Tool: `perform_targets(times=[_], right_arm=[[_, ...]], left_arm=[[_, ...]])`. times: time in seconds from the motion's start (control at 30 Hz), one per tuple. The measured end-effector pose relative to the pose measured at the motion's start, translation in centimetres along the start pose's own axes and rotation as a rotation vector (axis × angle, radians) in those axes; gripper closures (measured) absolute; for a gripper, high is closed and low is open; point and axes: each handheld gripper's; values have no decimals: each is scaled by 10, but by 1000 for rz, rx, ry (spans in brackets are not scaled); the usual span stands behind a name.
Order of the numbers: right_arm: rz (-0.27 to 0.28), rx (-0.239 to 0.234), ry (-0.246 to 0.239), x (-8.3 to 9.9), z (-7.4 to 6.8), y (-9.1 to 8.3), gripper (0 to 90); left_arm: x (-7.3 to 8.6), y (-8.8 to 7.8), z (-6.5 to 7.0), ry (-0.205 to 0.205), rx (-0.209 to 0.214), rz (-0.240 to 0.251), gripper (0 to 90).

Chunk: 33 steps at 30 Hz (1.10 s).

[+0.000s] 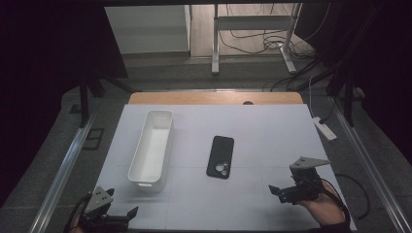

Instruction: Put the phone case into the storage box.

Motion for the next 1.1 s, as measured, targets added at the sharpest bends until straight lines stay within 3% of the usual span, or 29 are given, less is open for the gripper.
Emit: perform_targets(times=[0.2, 1.1], right_arm=[[-5, -19, -27, -9, 2, 9, 0], [0, -59, -39, -35, 4, 35, 0]], left_arm=[[0, 0, 0, 0, 0, 0, 10], [0, 0, 0, 6, 4, -1, 12]])
Point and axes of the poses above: each handheld gripper's, and its own axes: y roughly forward along the jaws, x roughly out of its underside, z roughly to its right, and after that the axes turned 15 degrees about -y, right-handed
